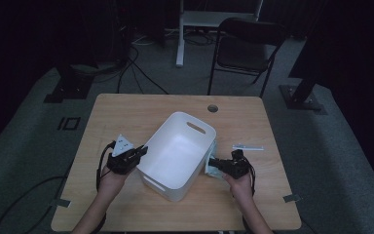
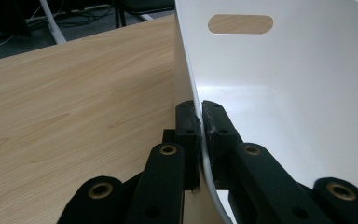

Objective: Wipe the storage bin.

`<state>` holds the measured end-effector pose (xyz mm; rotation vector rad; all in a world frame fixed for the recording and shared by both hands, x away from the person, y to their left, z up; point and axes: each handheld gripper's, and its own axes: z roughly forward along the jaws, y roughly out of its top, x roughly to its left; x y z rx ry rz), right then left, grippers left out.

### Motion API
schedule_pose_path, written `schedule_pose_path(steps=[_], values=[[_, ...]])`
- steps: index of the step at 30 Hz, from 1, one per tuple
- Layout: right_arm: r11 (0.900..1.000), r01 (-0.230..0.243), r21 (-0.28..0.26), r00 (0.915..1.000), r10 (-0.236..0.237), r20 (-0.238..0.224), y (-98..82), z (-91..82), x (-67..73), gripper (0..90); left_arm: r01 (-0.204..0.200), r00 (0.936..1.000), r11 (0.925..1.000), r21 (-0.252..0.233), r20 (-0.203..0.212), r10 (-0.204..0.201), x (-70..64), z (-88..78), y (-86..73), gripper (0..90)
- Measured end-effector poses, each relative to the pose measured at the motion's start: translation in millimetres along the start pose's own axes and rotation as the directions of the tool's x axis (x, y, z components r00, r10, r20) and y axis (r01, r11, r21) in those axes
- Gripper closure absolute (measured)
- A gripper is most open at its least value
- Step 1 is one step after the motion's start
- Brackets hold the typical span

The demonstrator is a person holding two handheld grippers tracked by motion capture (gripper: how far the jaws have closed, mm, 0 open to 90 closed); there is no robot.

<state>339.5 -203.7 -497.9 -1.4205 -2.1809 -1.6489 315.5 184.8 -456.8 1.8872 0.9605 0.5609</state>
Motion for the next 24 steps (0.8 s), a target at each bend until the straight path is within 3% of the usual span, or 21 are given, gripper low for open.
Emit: schedule_pose_path(steps=[5,7,16,24], values=[[0.997,0.039,-0.074,0.9973,-0.043,-0.060,7.5,-12.0,15.6,82.9,-0.002,1.0000,1.0000,0.001,0.001,0.002,0.0,0.1,0.1,86.2],[0.996,0.045,-0.079,0.9968,-0.050,-0.062,8.1,-12.7,17.0,82.9,-0.003,1.0000,1.0000,0.001,0.004,0.003,0.1,0.1,0.1,86.2],[0.996,0.051,-0.066,0.9984,-0.053,-0.020,5.5,-7.5,16.5,83.0,-0.004,0.9999,1.0000,0.000,0.010,0.004,0.3,0.0,-0.1,86.2],[0.999,0.030,-0.037,0.9996,-0.030,-0.001,0.5,-0.9,8.9,83.0,-0.005,1.0000,1.0000,-0.001,0.007,0.005,0.0,-0.1,-0.1,86.1]])
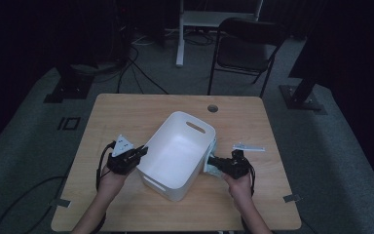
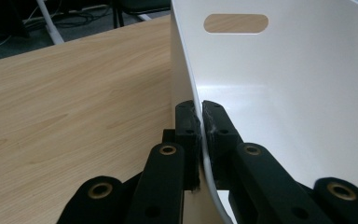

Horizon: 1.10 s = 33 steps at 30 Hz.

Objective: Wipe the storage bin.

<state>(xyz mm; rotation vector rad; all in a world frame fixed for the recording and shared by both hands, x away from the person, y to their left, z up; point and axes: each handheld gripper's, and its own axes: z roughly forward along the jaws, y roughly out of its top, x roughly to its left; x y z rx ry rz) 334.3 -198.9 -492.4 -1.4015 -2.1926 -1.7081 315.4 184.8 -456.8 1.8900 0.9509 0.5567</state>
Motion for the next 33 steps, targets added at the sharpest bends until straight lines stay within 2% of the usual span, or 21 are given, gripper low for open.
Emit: schedule_pose_path(steps=[19,25,33], values=[[0.997,-0.048,0.063,0.9981,0.045,0.042,-11.2,14.4,-17.7,83.0,0.001,1.0000,1.0000,-0.001,-0.004,-0.001,-0.4,-0.1,-0.1,86.0],[0.996,-0.049,0.080,0.9973,0.044,0.059,-13.7,18.2,-20.8,83.0,0.001,1.0000,1.0000,-0.001,-0.005,-0.001,-0.6,-0.1,-0.1,86.0],[0.990,-0.067,0.124,0.9945,0.056,0.088,-18.3,26.9,-30.2,83.0,0.001,1.0000,1.0000,-0.002,-0.005,-0.001,-0.7,-0.2,-0.3,85.9]])
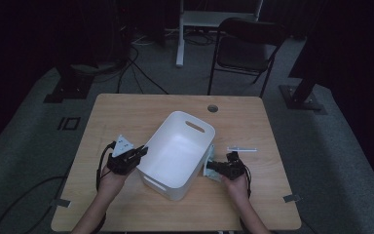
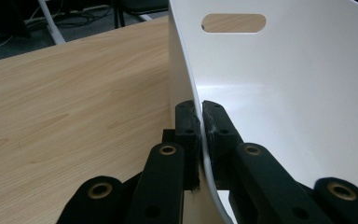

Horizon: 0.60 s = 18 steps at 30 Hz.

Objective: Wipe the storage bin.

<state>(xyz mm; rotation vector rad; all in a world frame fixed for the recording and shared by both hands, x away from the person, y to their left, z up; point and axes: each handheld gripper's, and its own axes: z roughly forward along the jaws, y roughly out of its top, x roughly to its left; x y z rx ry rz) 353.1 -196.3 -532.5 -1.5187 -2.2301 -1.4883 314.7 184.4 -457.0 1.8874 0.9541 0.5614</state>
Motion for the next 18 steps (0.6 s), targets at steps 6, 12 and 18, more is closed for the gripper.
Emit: schedule_pose_path(steps=[6,12,18], values=[[0.999,-0.018,0.038,0.9994,0.017,0.031,-3.4,8.7,-5.7,83.0,0.007,1.0000,1.0000,-0.002,-0.004,-0.007,-0.2,-0.2,-0.4,85.9],[0.999,-0.025,0.042,0.9992,0.023,0.031,-3.0,8.2,-4.4,83.1,0.010,0.9997,0.9999,0.002,-0.020,-0.010,-1.2,0.0,0.1,86.0],[0.999,0.032,-0.008,0.9991,-0.032,-0.029,2.1,-10.8,16.3,83.0,0.014,0.9995,0.9999,0.003,-0.028,-0.014,-2.0,0.1,0.4,86.1]])
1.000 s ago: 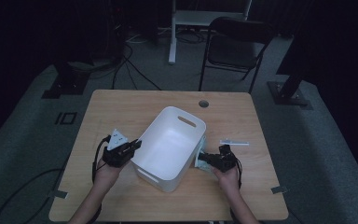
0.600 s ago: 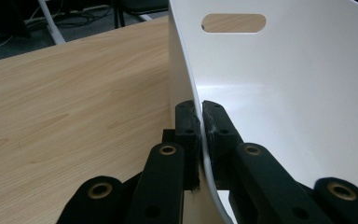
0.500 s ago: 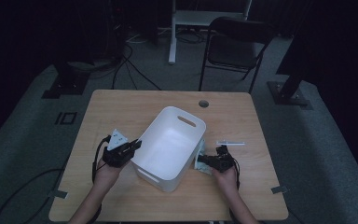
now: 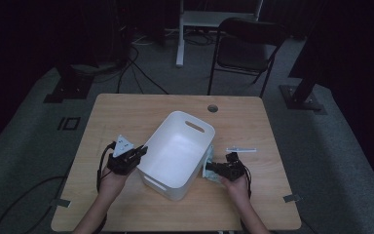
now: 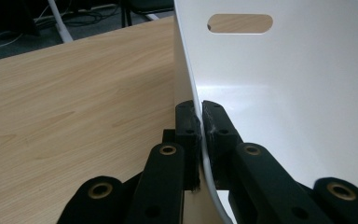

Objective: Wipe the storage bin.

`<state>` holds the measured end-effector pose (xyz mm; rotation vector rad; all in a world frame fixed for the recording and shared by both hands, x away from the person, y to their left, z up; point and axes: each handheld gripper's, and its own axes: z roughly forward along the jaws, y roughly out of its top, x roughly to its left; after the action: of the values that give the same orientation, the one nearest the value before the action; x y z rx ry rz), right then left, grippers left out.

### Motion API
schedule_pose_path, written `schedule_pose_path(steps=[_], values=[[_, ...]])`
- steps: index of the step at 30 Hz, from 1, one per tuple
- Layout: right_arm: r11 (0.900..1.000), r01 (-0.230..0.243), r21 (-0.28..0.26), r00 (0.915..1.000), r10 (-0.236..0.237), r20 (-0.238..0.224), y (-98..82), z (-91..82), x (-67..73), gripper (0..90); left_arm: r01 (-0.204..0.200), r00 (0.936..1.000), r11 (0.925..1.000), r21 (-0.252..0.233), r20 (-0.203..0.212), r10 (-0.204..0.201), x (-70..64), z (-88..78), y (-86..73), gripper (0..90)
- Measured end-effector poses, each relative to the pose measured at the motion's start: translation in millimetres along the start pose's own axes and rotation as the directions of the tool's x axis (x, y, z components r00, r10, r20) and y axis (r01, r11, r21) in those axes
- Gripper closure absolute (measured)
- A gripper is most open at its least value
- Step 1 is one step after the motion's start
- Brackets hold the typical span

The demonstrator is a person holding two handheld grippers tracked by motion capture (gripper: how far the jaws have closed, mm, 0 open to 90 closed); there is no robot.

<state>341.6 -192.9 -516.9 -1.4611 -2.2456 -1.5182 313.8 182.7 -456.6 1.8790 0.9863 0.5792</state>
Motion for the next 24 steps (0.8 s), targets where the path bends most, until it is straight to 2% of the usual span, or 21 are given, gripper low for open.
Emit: schedule_pose_path(steps=[4,7,9,12,15,22,24], values=[[0.998,0.009,-0.069,0.9962,-0.015,-0.085,7.2,-17.6,17.8,83.0,0.001,1.0000,1.0000,0.000,0.002,-0.001,0.5,-0.1,-0.2,86.1],[0.994,0.013,-0.110,0.9912,-0.027,-0.130,12.4,-26.7,28.3,83.0,0.000,1.0000,1.0000,0.000,0.002,-0.001,0.2,-0.1,-0.1,86.1],[0.992,0.036,-0.119,0.9915,-0.051,-0.120,13.7,-28.3,32.7,83.0,0.001,1.0000,1.0000,0.001,0.003,-0.001,0.4,0.0,-0.1,86.1],[0.992,0.040,-0.123,0.9911,-0.055,-0.121,13.1,-27.4,31.4,83.0,-0.002,1.0000,1.0000,-0.001,0.008,0.002,0.2,0.1,-0.1,86.1],[0.992,0.063,-0.109,0.9941,-0.072,-0.081,11.3,-23.4,32.5,83.1,-0.004,0.9999,1.0000,-0.001,0.010,0.004,0.4,0.0,-0.1,86.1],[0.997,0.027,-0.077,0.9972,-0.032,-0.067,6.0,-14.9,23.4,83.1,-0.006,0.9999,1.0000,0.001,0.011,0.006,-0.2,-0.1,0.0,85.9],[0.997,0.028,-0.077,0.9972,-0.033,-0.067,5.6,-14.0,22.4,83.1,-0.006,0.9999,1.0000,0.000,0.011,0.006,-0.3,0.0,0.0,85.9]])
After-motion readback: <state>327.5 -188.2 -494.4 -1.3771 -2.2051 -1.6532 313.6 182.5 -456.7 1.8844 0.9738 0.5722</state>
